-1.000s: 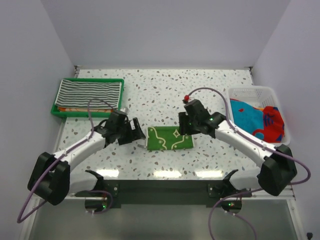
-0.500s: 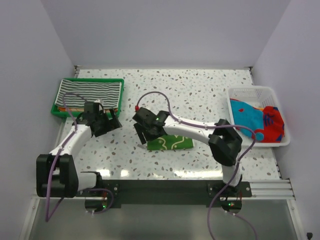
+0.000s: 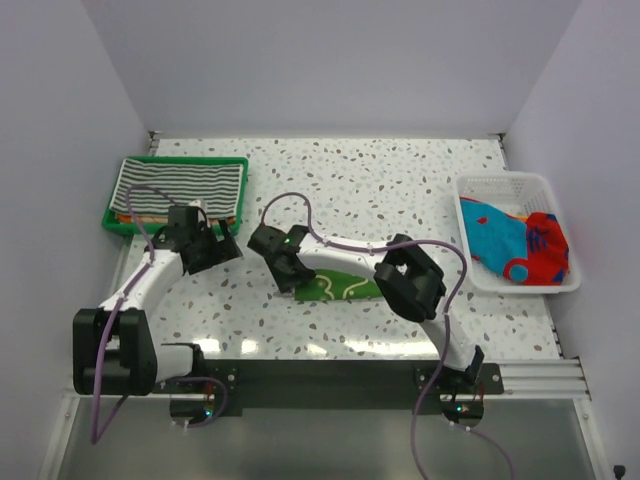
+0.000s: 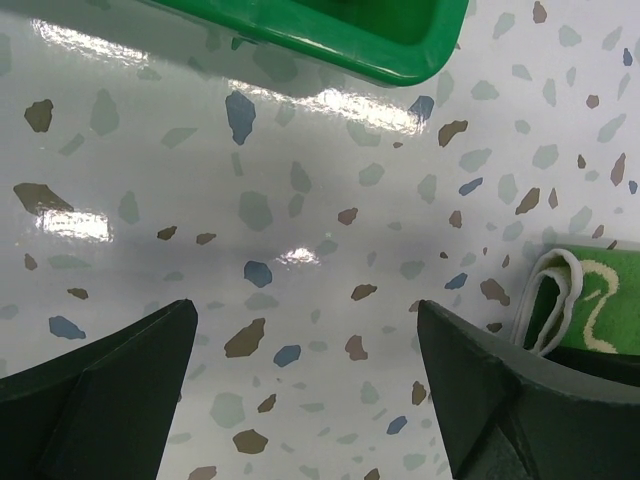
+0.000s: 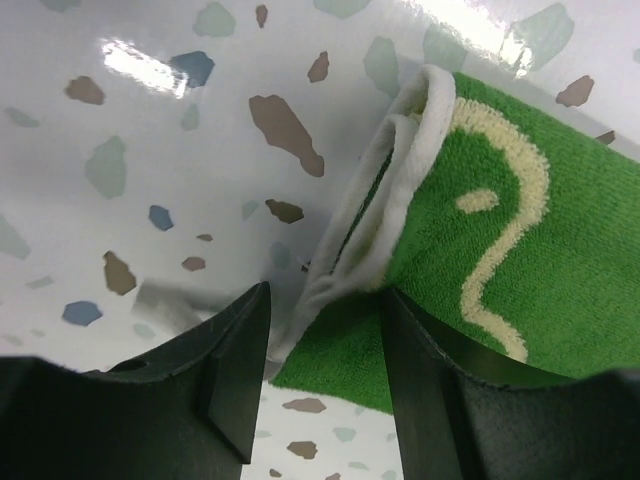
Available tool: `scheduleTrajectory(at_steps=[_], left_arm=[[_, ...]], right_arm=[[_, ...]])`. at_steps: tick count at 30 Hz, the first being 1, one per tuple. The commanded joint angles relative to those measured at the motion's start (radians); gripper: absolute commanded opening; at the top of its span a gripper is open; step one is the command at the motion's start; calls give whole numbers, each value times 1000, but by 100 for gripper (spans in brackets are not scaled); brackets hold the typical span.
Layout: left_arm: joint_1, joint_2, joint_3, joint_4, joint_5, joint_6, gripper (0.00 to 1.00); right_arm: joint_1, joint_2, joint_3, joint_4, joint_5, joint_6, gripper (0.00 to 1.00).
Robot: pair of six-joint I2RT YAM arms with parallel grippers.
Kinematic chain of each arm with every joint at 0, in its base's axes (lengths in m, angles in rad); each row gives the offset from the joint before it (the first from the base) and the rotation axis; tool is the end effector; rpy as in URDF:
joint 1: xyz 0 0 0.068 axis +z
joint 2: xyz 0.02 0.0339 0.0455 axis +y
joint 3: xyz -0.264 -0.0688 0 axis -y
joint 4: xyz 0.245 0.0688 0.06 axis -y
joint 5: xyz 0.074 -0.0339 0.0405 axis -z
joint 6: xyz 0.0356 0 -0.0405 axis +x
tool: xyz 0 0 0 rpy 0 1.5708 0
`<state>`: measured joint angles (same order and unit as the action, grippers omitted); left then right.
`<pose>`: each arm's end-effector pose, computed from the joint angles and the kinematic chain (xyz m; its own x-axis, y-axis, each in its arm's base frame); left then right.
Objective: Fold and stack the towels
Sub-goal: Neatly place the folded towel into the bin
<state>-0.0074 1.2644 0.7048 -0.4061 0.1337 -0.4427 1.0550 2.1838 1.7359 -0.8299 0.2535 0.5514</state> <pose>0.2420 -0.0065 0.1961 -0.7788 -0.4188 -0.4670 -0.2772 0.8976 -0.3427 0.2297 0.3871 0.1736 -0.8247 -0.4263 -0.3718 -0.4395 0.8967 -0.0532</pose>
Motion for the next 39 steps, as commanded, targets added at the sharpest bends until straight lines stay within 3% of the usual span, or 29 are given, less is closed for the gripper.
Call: scheduleTrajectory(at_steps=[1, 9, 15, 16, 18, 22, 26, 34, 39], left_arm=[[7, -26, -5, 21, -9, 27, 97], [7, -25, -10, 27, 3, 30, 97], [7, -17, -27, 49, 64, 27, 97], [7, -14, -27, 49, 75, 22, 97], [7, -7, -24, 46, 121, 16, 99], [-5, -8, -27, 78, 233, -46, 100], [-95, 9, -25, 137, 303, -140, 100], [-201, 75, -68, 335, 307, -364, 100], [-223, 113, -93, 381, 294, -419, 100]], right_arm=[[11, 42, 33, -46, 26, 25, 51], [10, 119, -35, -26, 6, 24, 52], [-21, 91, -110, 40, -39, -27, 18], [-33, 79, -128, 66, -62, -36, 7], [-36, 16, -154, 107, -91, -71, 0], [-49, -106, -249, 250, -195, -96, 0], [-55, -183, -300, 327, -227, -96, 0], [-70, -275, -404, 463, -250, -74, 0], [-89, -338, -493, 564, -276, -28, 0]])
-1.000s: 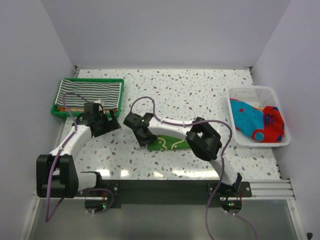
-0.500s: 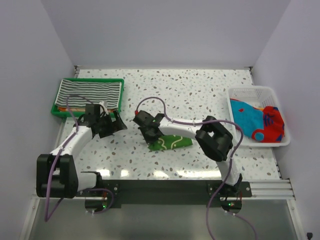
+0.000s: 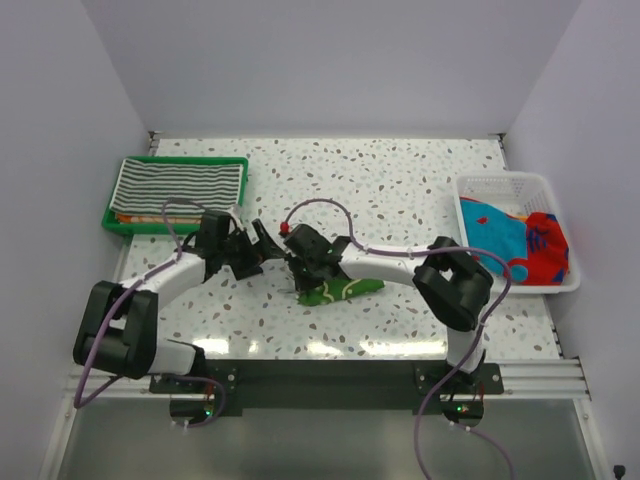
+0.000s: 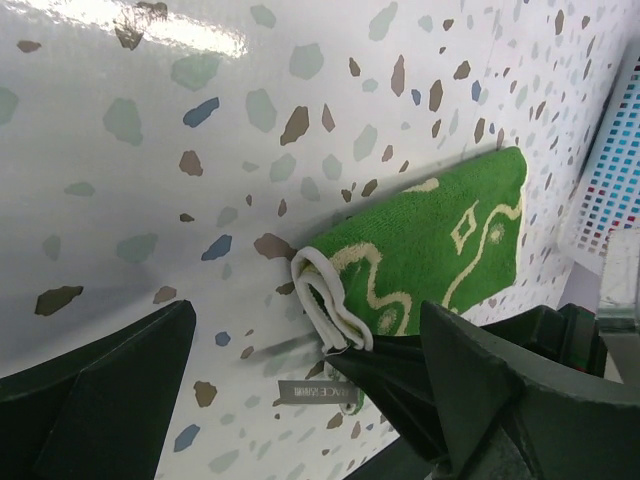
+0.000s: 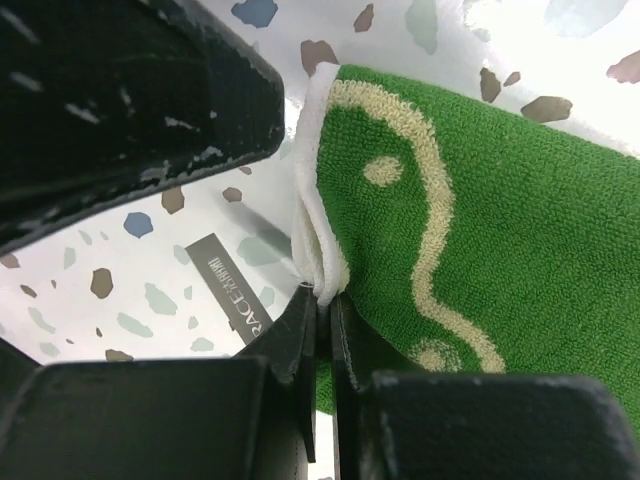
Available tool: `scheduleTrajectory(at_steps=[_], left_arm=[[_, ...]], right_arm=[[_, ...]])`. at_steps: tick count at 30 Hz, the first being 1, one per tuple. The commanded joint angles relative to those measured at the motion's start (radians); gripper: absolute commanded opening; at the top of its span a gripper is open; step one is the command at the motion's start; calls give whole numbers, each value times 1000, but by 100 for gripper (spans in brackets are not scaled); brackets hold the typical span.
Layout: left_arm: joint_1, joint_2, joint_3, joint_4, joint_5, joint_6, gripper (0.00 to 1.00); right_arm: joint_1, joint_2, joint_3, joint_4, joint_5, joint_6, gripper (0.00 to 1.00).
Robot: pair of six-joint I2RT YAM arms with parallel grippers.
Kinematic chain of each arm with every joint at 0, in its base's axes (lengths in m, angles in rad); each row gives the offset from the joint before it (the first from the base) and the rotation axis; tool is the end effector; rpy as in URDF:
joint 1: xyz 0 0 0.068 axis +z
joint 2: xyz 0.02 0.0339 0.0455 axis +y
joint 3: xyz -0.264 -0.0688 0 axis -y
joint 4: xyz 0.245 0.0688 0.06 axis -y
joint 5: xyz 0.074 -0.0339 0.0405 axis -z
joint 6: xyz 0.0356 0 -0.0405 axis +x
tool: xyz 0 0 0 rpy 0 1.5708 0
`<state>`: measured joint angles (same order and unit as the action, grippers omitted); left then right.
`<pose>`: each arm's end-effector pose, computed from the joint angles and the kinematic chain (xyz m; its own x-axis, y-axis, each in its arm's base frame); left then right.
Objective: Fold and stack the towels
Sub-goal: Neatly place the folded towel into the bin
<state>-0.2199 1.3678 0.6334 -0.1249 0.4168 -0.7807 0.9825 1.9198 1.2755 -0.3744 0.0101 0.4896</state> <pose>0.2490 -0.0704 0.1717 -0.8470 -0.4701 -0.2481 -0.1952 0.7093 -0.6774 0.2221 0.3323 0.1691 -0.8068 -0.3620 -0.4669 -0.5093 0.8267 0.2391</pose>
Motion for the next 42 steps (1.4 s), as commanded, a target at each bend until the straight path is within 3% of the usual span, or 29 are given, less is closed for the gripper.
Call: scheduleTrajectory(at_steps=[1, 10, 18, 24, 27, 28, 31, 32, 33, 34, 35, 37, 42], left_arm=[[-12, 13, -35, 108, 13, -98, 100], [-100, 85, -47, 211, 1, -164, 98], [-173, 189, -47, 266, -55, -183, 86], [-208, 241, -81, 349, -69, -201, 69], [-216, 252, -93, 383, -69, -212, 46], [-216, 249, -90, 383, -72, -207, 33], [-216, 240, -58, 343, -93, -172, 15], [-216, 237, -35, 309, -102, -146, 7], [-216, 234, -35, 291, -108, -132, 6], [-216, 226, -9, 272, -115, -114, 0], [-216, 221, 5, 249, -133, -97, 0], [-211, 214, 63, 173, -170, -30, 0], [-165, 231, 268, -71, -237, 154, 0]], right_arm=[[-22, -80, -37, 123, -41, 37, 0], [-44, -114, -96, 219, -70, 76, 0], [-50, -148, -128, 268, -71, 96, 0], [-50, -160, -149, 305, -67, 109, 0], [-50, -151, -142, 296, -68, 106, 0], [-51, -153, -142, 298, -70, 106, 0], [-50, -148, -143, 287, -68, 99, 0], [-51, -154, -148, 284, -70, 99, 12], [-51, -154, -151, 284, -70, 99, 20], [-51, -165, -153, 281, -70, 99, 30], [-50, -171, -154, 275, -65, 96, 48], [-50, -203, -148, 237, -49, 75, 68], [-80, -309, -171, 126, -12, 24, 87]])
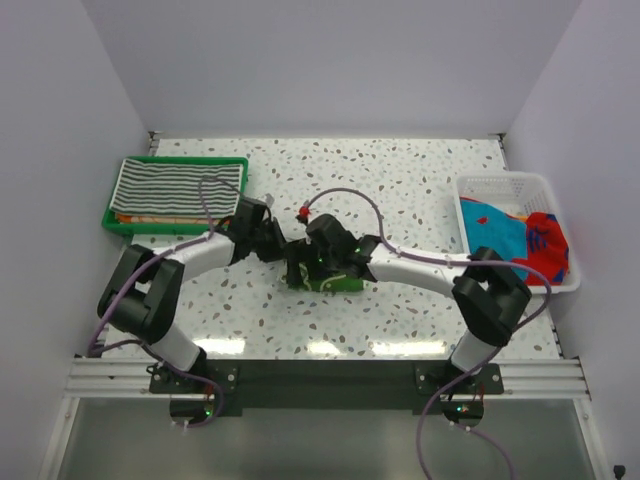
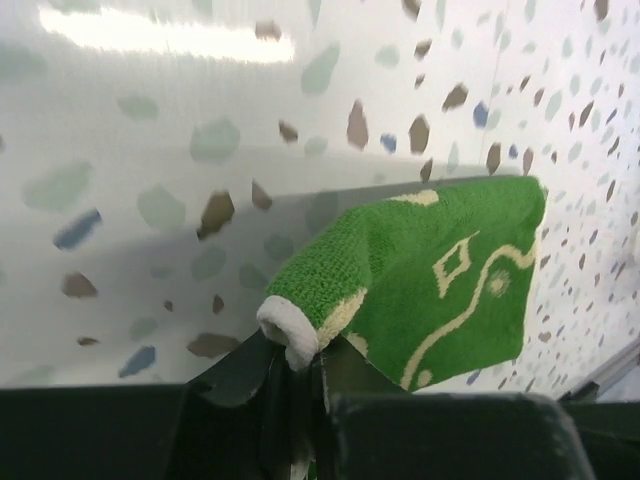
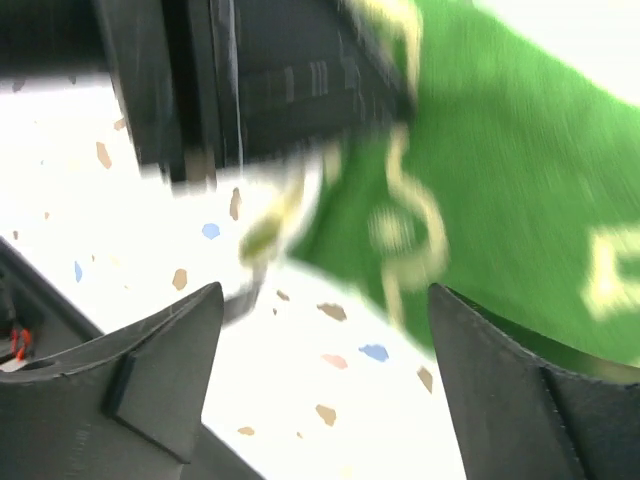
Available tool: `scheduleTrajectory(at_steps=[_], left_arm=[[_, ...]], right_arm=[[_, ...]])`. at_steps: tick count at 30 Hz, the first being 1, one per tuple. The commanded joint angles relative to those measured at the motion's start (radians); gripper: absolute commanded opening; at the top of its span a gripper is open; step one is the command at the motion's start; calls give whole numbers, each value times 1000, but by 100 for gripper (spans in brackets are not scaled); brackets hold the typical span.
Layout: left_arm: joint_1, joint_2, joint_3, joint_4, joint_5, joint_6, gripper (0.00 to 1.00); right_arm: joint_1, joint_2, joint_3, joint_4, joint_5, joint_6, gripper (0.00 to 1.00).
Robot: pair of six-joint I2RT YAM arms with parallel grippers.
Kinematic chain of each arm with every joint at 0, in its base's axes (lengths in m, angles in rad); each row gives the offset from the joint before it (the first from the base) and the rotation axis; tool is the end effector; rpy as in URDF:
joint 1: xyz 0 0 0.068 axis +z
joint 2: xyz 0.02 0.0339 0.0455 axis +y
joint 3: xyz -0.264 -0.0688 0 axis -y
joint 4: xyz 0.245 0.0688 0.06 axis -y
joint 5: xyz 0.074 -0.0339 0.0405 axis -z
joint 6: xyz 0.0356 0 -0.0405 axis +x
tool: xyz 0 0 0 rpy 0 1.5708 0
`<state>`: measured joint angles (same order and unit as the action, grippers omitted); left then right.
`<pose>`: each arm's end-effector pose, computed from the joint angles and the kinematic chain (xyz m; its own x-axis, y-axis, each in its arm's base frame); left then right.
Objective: Fold and stack the towels
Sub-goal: Neatly place the folded towel into the bin
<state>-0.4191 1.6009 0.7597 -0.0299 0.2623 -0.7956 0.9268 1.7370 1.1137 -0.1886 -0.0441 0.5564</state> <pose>0.2756 -0.1329 0.1518 -0.8788 -0.3637 -0.3090 -0.1174 0.7922 -0.5988 0.2227 0.2992 0.2001 -0.8015 -0.1888 -0.5674 -0.4638 0.7952 0.3906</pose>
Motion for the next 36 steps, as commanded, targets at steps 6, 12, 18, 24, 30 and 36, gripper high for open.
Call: scheduleTrajectory(at_steps=[6, 12, 18, 24, 30, 36], left_arm=[[166, 62, 438, -417, -133, 360, 0], [264, 192, 795, -692, -228, 536, 0], [391, 339, 1027, -869, -454, 699, 0], [471, 434, 1167, -889, -515, 834, 0], [513, 505, 1271, -857, -538, 932, 0], [563, 547, 1314, -828, -541, 941, 0]], right_arm=[[-63, -295, -57, -221, 156, -134, 98], [-83, -392, -91, -313, 217, -188, 99], [-100, -395, -91, -333, 207, -214, 99], [-102, -347, -40, -362, 196, -243, 99], [-102, -318, -9, -399, 197, -248, 99], [-102, -287, 11, -420, 207, -245, 99]])
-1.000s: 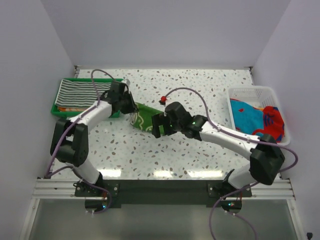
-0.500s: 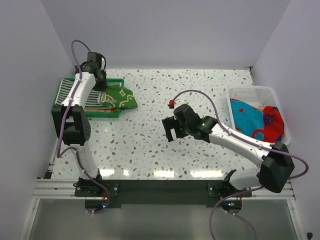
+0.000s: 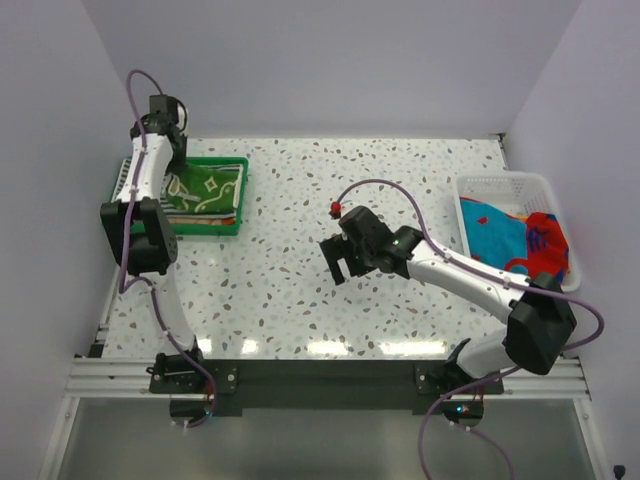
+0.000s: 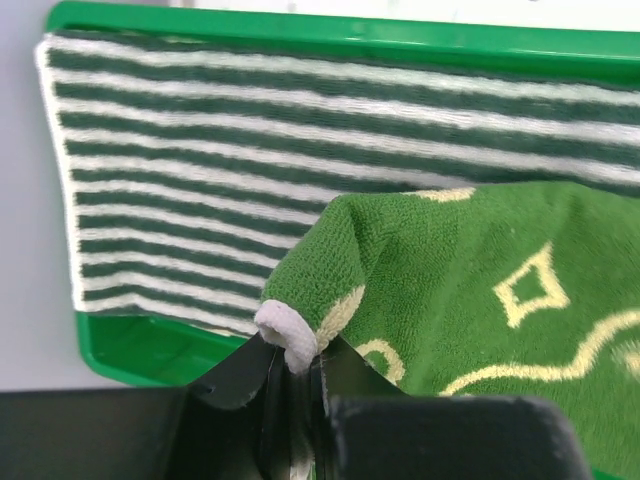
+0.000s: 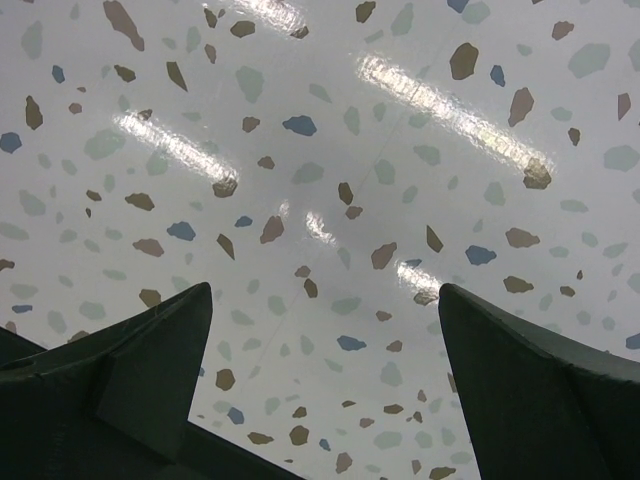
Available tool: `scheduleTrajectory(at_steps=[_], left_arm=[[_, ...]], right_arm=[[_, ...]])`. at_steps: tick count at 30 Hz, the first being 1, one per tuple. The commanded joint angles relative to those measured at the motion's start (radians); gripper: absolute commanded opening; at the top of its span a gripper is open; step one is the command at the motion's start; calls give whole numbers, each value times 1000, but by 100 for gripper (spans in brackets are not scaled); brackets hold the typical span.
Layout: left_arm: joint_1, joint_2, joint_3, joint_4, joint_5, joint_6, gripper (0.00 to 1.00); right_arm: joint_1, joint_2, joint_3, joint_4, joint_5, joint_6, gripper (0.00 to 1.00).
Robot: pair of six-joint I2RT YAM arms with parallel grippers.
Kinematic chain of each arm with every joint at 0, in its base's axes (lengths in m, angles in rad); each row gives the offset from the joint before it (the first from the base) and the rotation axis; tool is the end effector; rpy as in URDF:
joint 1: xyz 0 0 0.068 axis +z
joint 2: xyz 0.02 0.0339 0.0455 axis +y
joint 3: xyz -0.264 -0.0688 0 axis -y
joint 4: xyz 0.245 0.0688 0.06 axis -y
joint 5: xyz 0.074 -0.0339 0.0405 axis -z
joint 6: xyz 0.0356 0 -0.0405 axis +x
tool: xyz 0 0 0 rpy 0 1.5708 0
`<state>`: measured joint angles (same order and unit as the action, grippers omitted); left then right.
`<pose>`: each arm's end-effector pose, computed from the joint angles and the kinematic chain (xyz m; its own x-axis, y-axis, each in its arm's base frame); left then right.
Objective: Fold and stack the towels
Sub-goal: Neatly place the folded towel into the bin
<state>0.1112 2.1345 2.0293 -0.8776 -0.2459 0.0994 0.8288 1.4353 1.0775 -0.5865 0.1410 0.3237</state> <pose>0.4673 0.0609 0.2803 -0.8468 0.0023 -0.5319 -0.1586 0.9534 0.2566 0.2057 0.2169 0.2570 -0.7334 -0.3340 -0.5921 -0.4650 0.8818 0.0786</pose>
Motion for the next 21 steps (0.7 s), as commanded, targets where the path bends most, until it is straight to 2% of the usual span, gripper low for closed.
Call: scheduleTrajectory(at_steps=[1, 5, 7, 8, 10, 11, 12, 13, 16, 20, 21], left_arm=[[36, 18, 40, 23, -36, 49, 0], [51, 45, 20, 37, -76, 56, 1], [50, 56, 17, 54, -119, 51, 10], [51, 62, 20, 60, -137, 46, 24], [51, 65, 31, 69, -176, 36, 46], [51, 64, 35, 72, -188, 28, 66], [51, 61, 43, 77, -202, 20, 73], [51, 58, 57, 80, -205, 8, 87], [50, 7, 80, 78, -205, -41, 100], [47, -128, 23, 86, -129, -157, 100], [44, -166, -4, 103, -42, -199, 100]], right_arm=[[-5, 17, 51, -26, 25, -11, 99], [-5, 34, 64, -30, 34, -9, 99], [-3, 40, 71, -36, 43, -8, 99], [-3, 40, 75, -38, 48, -8, 99], [-5, 37, 79, -42, 61, -12, 99], [-7, 34, 82, -50, 81, -11, 99], [-8, 33, 88, -55, 94, -8, 99], [-11, 30, 91, -62, 101, -9, 99], [-36, 17, 110, -93, 175, -5, 99], [-147, 2, 150, -166, 268, 18, 99], [-216, -3, 163, -179, 308, 35, 99]])
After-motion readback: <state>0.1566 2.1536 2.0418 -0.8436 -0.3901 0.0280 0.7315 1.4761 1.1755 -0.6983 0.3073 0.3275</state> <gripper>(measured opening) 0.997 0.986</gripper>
